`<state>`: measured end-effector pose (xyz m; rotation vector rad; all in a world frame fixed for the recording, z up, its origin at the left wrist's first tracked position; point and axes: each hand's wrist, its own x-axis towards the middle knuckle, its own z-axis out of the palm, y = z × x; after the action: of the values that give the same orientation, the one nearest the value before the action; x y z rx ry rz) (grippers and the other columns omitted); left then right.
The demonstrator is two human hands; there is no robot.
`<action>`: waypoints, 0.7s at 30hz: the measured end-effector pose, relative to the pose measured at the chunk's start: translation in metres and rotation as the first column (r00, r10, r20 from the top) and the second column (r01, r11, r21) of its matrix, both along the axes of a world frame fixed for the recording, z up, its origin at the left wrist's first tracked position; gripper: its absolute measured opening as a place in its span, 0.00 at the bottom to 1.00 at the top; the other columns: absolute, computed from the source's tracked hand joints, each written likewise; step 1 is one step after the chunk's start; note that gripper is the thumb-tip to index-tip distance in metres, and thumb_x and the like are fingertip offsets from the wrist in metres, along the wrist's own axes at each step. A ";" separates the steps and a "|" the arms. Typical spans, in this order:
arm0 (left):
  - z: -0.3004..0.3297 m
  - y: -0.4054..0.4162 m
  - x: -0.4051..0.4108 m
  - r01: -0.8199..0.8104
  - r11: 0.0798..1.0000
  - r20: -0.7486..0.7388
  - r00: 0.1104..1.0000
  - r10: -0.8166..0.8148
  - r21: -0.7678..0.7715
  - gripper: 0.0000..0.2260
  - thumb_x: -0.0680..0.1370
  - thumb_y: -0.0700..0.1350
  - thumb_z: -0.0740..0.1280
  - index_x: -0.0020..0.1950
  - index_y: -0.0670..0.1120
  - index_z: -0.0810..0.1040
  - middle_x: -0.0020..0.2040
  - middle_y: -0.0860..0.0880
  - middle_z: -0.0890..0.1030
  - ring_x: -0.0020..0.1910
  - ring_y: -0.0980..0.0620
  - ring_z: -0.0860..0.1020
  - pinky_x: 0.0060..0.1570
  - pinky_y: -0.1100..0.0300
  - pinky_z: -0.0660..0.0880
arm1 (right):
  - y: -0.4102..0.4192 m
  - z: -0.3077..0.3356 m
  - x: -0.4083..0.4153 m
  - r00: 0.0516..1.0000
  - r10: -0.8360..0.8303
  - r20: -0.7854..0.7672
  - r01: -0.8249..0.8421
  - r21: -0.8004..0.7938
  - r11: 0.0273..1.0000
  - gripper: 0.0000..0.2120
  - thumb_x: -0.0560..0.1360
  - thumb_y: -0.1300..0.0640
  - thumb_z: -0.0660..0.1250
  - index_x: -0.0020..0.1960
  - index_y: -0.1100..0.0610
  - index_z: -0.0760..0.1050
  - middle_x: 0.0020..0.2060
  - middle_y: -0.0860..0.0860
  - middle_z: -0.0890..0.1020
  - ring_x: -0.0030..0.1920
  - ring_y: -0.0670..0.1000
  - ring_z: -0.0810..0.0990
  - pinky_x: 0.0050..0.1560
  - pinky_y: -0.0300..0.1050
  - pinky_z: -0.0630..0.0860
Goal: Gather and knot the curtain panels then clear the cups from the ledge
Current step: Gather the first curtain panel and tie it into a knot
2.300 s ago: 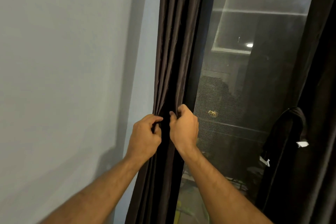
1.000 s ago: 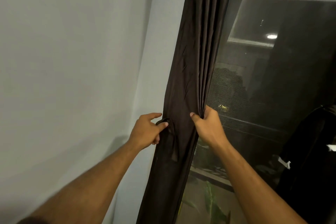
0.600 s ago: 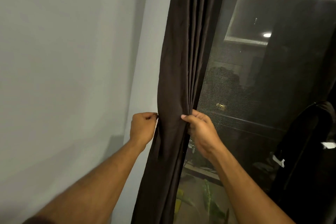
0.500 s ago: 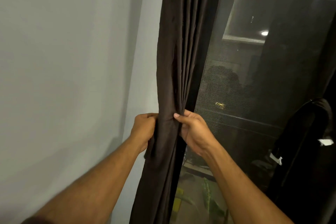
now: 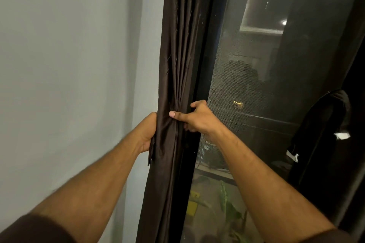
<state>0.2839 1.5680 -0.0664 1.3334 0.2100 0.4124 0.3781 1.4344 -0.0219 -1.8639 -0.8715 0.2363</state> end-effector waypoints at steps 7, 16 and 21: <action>0.006 -0.003 -0.014 -0.106 0.988 -0.043 0.993 0.112 0.116 0.12 0.81 0.45 0.66 0.54 0.37 0.84 0.50 0.36 0.86 0.47 0.41 0.86 0.52 0.48 0.83 | -0.010 -0.006 -0.010 0.998 0.051 0.043 -0.047 -0.093 0.995 0.24 0.74 0.37 0.73 0.37 0.57 0.74 0.23 0.43 0.80 0.24 0.45 0.78 0.29 0.41 0.73; -0.005 -0.009 -0.041 -0.288 0.845 -0.075 0.931 0.358 0.451 0.19 0.79 0.52 0.68 0.47 0.35 0.83 0.41 0.37 0.85 0.38 0.44 0.83 0.45 0.54 0.81 | -0.011 -0.018 -0.027 0.990 0.029 -0.141 -0.019 0.074 0.997 0.24 0.72 0.39 0.77 0.46 0.56 0.70 0.46 0.58 0.85 0.22 0.46 0.76 0.24 0.40 0.70; -0.014 -0.025 -0.066 -0.333 0.862 -0.041 0.926 0.375 0.383 0.24 0.82 0.59 0.63 0.40 0.40 0.80 0.30 0.43 0.77 0.27 0.46 0.76 0.27 0.58 0.73 | -0.016 -0.026 -0.037 0.968 0.043 -0.245 0.006 0.194 0.981 0.23 0.74 0.45 0.77 0.38 0.56 0.65 0.46 0.56 0.85 0.25 0.53 0.83 0.24 0.44 0.78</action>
<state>0.2178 1.5428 -0.0809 1.6990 0.4995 0.7147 0.3410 1.4183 -0.0481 -1.6050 -0.7125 0.3752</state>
